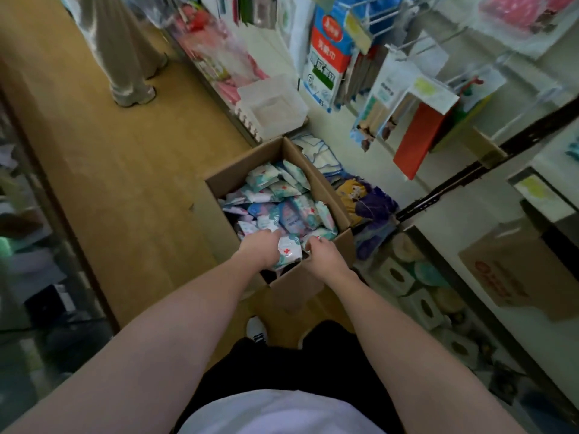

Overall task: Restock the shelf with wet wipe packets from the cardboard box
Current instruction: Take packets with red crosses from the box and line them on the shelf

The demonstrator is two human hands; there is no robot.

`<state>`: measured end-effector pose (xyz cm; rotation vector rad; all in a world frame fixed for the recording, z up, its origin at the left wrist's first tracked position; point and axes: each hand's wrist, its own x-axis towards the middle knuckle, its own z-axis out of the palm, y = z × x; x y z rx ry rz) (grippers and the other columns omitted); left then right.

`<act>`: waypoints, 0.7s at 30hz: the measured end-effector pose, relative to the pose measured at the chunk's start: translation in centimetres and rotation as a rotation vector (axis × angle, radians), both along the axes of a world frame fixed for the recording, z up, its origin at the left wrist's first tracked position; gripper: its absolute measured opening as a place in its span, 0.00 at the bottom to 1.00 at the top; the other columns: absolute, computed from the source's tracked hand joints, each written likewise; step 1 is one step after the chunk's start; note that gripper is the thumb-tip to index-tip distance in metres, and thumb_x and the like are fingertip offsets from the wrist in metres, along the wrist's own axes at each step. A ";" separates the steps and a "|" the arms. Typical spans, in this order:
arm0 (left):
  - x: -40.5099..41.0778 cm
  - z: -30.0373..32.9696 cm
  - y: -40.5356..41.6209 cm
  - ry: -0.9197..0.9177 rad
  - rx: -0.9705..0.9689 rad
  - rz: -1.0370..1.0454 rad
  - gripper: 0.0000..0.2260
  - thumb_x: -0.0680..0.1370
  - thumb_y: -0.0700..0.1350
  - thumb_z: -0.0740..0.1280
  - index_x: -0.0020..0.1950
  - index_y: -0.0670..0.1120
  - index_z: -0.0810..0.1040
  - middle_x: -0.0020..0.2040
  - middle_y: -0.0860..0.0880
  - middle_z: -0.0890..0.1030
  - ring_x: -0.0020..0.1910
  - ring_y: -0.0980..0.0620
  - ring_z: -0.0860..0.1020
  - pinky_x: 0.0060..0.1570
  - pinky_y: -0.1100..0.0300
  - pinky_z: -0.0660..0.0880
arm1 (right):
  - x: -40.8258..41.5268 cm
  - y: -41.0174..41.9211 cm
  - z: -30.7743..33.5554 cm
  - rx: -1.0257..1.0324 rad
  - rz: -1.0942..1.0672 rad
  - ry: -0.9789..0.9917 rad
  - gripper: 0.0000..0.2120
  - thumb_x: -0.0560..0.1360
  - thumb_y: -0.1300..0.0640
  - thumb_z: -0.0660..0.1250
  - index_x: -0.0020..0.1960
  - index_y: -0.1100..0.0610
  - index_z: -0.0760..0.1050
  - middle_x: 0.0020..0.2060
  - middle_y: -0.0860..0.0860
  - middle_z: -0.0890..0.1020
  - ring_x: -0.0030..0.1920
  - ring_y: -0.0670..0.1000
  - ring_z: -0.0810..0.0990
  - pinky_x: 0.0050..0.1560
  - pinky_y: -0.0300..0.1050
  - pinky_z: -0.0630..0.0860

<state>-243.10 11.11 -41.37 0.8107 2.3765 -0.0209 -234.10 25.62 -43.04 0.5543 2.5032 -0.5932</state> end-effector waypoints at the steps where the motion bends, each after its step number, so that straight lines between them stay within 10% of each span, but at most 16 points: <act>1: -0.4 -0.2 -0.2 -0.011 -0.003 0.018 0.13 0.79 0.44 0.60 0.63 0.45 0.69 0.60 0.42 0.75 0.58 0.41 0.75 0.49 0.49 0.73 | -0.5 -0.1 -0.3 -0.011 0.011 -0.012 0.17 0.76 0.54 0.69 0.63 0.54 0.70 0.60 0.55 0.74 0.61 0.57 0.71 0.58 0.52 0.75; 21: -6.6 -6.6 1.8 -0.071 -0.251 0.188 0.21 0.79 0.45 0.61 0.72 0.45 0.65 0.70 0.42 0.67 0.71 0.40 0.62 0.66 0.48 0.65 | -13.1 0.9 -9.7 -0.129 0.413 -0.181 0.23 0.76 0.51 0.69 0.67 0.57 0.68 0.64 0.58 0.72 0.64 0.60 0.71 0.61 0.55 0.73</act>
